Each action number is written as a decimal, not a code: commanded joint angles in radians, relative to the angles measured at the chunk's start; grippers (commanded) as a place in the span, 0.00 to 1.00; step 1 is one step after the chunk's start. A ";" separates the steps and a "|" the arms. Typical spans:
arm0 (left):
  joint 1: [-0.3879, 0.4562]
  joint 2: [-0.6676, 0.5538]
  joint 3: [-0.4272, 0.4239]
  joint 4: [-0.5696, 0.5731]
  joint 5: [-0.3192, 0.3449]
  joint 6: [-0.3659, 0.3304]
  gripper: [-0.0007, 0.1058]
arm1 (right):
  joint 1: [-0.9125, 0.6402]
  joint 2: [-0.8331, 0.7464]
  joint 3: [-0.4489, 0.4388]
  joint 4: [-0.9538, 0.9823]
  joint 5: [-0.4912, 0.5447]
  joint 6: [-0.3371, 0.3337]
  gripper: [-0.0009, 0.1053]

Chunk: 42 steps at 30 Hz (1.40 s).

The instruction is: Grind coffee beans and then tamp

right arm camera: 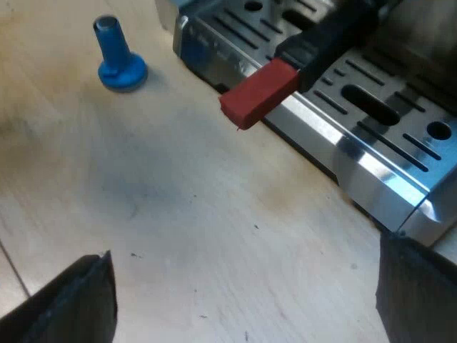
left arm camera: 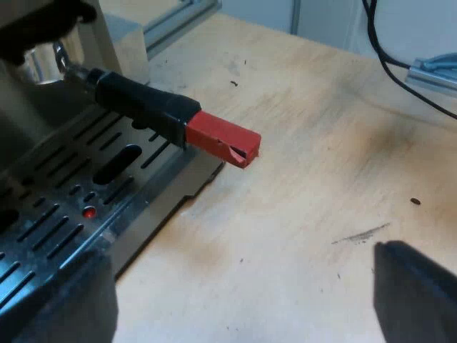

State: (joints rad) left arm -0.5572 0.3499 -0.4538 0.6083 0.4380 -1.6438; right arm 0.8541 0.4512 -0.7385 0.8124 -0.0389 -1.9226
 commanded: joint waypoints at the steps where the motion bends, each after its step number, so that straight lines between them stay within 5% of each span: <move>1: -0.005 0.003 0.010 -0.050 0.023 0.016 0.73 | 0.078 0.024 0.015 -0.060 0.118 0.020 0.72; 6: -0.005 0.003 0.012 -0.077 0.042 0.037 0.73 | 0.262 0.067 0.091 -0.238 0.380 0.112 0.72; 9: -0.005 0.003 0.020 -0.081 0.050 0.049 0.73 | 0.307 0.076 0.114 -0.277 0.440 0.147 0.72; 13: -0.005 0.003 0.045 -0.103 0.143 0.049 0.73 | 0.349 0.085 0.135 -0.308 0.498 0.172 0.72; 14: -0.005 0.003 0.050 -0.106 0.143 0.049 0.73 | 0.473 0.120 0.197 -0.428 0.631 0.256 0.68; 19: -0.005 0.003 0.117 -0.170 0.143 0.038 0.73 | 0.573 0.195 0.236 -0.550 0.777 0.297 0.68; 27: -0.005 0.003 0.209 -0.312 0.140 -0.016 0.73 | 0.606 0.350 0.245 -0.668 0.814 0.337 0.68; 31: -0.005 0.003 0.226 -0.332 0.140 -0.016 0.73 | 0.606 0.427 0.245 -0.734 0.898 0.449 0.67; 36: -0.005 0.003 0.228 -0.343 0.140 -0.016 0.73 | 0.606 0.489 0.245 -0.764 0.922 0.527 0.46; 42: -0.005 0.003 0.246 -0.345 0.140 -0.016 0.73 | 0.606 0.553 0.245 -0.812 0.921 0.558 0.40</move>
State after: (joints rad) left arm -0.5572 0.3519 -0.2178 0.2800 0.5669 -1.6467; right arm 1.4582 0.9868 -0.4933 0.0309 0.8657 -1.3676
